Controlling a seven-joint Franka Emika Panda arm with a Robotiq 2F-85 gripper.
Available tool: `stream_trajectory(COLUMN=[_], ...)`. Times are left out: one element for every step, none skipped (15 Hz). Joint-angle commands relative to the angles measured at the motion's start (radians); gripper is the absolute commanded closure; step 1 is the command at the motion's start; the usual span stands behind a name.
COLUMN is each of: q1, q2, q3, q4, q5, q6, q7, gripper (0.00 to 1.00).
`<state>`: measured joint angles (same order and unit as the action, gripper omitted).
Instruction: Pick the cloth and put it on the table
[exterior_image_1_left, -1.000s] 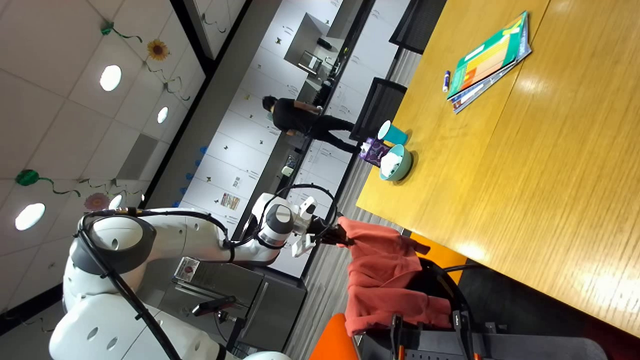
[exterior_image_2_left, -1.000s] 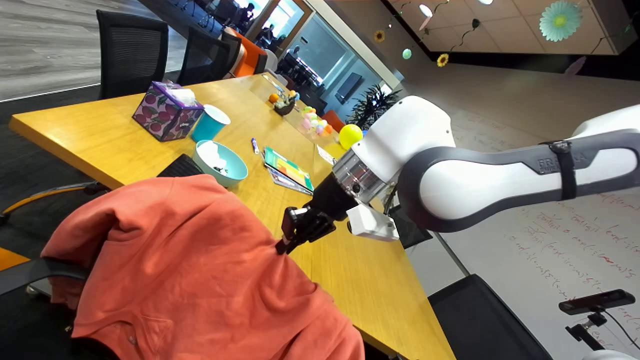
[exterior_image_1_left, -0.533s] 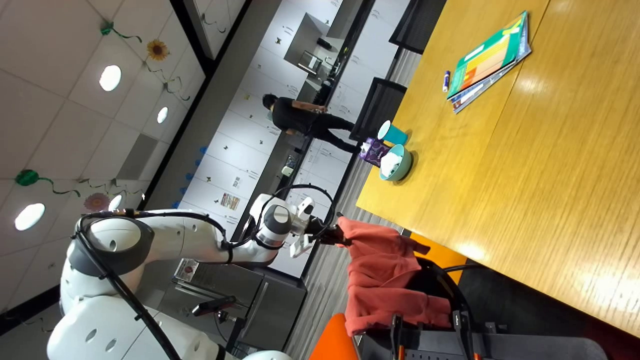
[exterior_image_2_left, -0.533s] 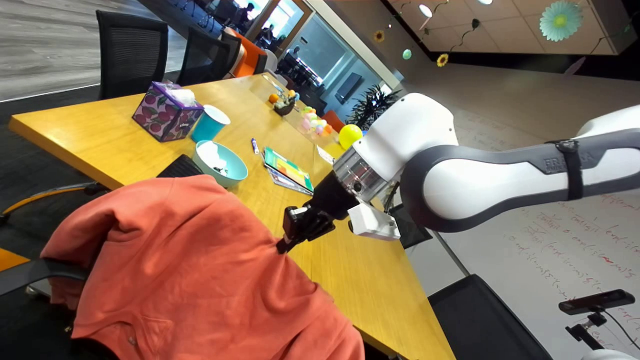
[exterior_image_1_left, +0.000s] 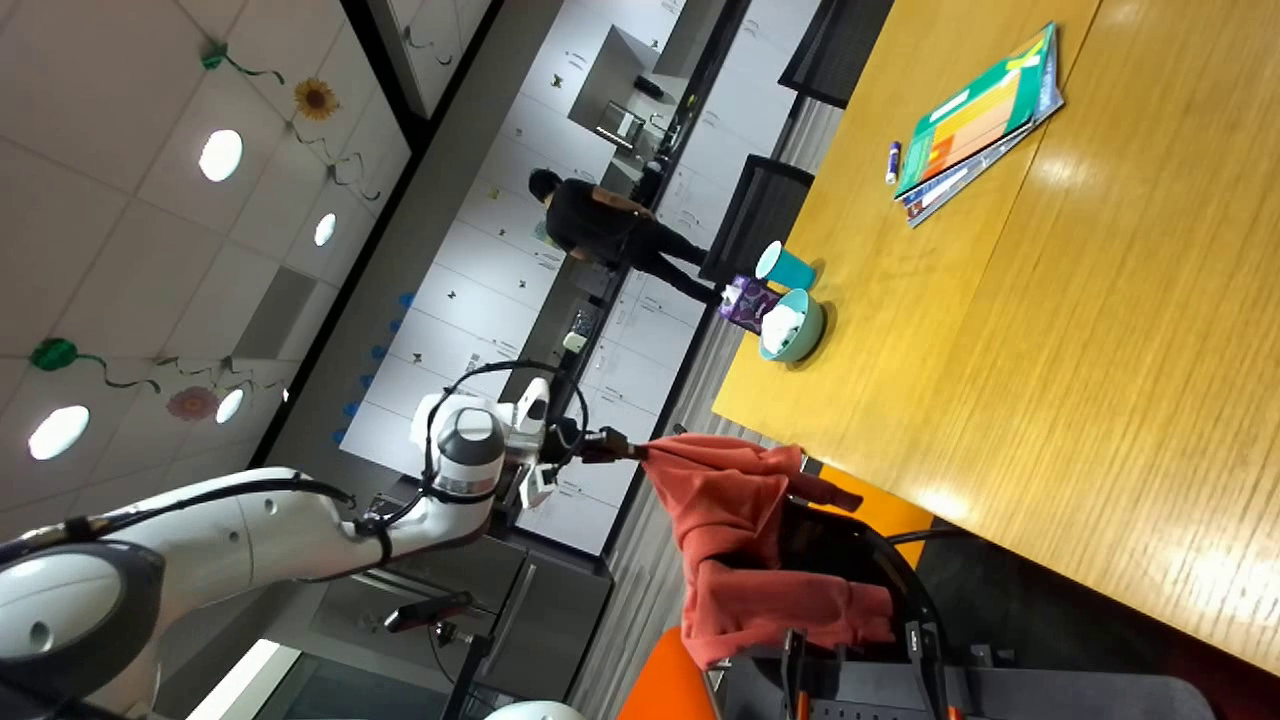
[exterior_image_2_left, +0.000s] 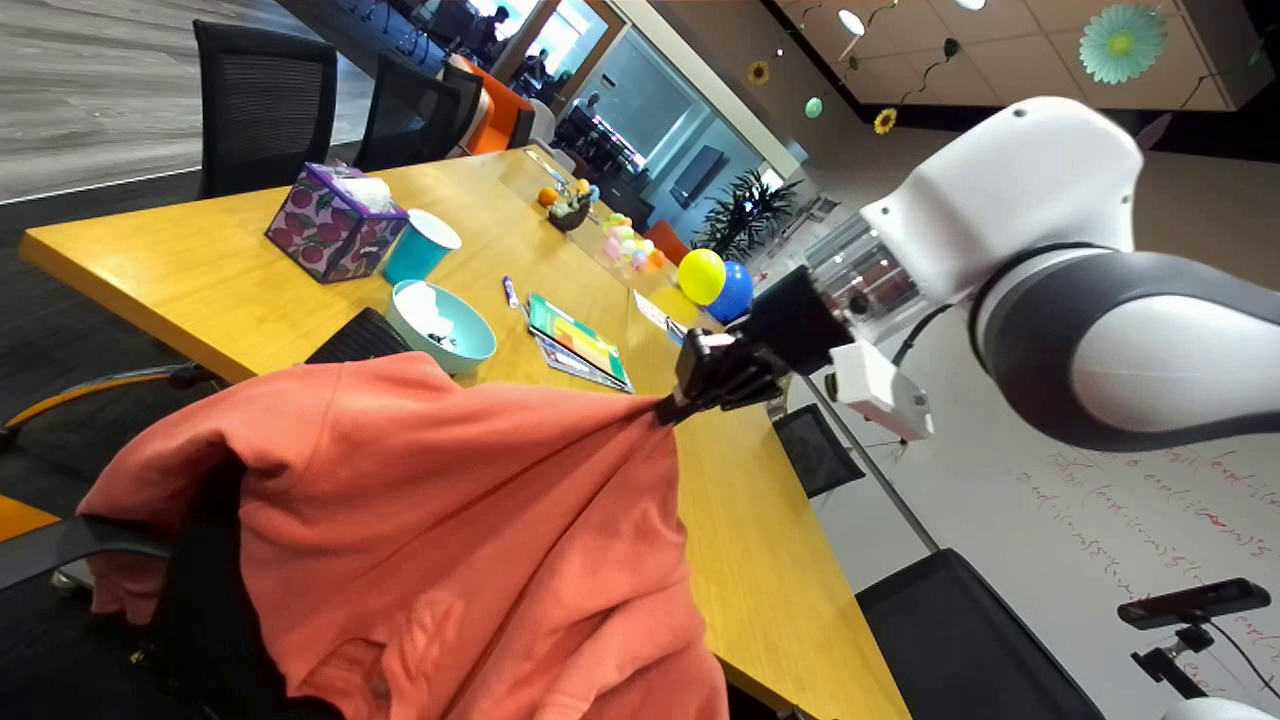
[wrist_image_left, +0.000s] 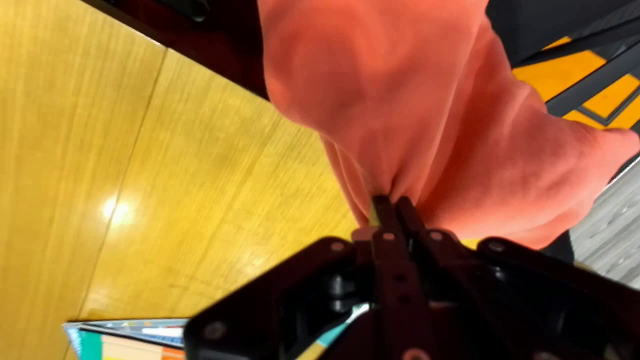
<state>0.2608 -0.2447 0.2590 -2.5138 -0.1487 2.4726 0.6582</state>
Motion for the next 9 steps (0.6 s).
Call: stream_trajectory(q1=[-0.095, -0.122, -0.148, -0.111, -0.129, -0.139, -0.143, -0.144, -0.145], q2=[-0.210, -0.237, -0.257, -0.184, -0.210, -0.225, -0.232, -0.233, -0.233], q3=[0.033, 0.040, 0.049, 0.041, 0.044, 0.046, 0.048, 0.049, 0.051], q4=[-0.021, -0.015, -0.010, -0.001, -0.001, -0.004, -0.007, -0.010, -0.011], q5=[-0.058, -0.075, -0.093, -0.038, -0.051, -0.056, -0.056, -0.057, -0.057], q6=[-0.144, -0.173, -0.208, -0.153, -0.177, -0.185, -0.186, -0.186, -0.186], q7=[0.100, 0.124, 0.151, 0.085, 0.099, 0.106, 0.108, 0.109, 0.111], gripper=[0.99, 0.99, 0.99, 0.96, 0.96, 0.96, 0.96, 0.96, 0.96])
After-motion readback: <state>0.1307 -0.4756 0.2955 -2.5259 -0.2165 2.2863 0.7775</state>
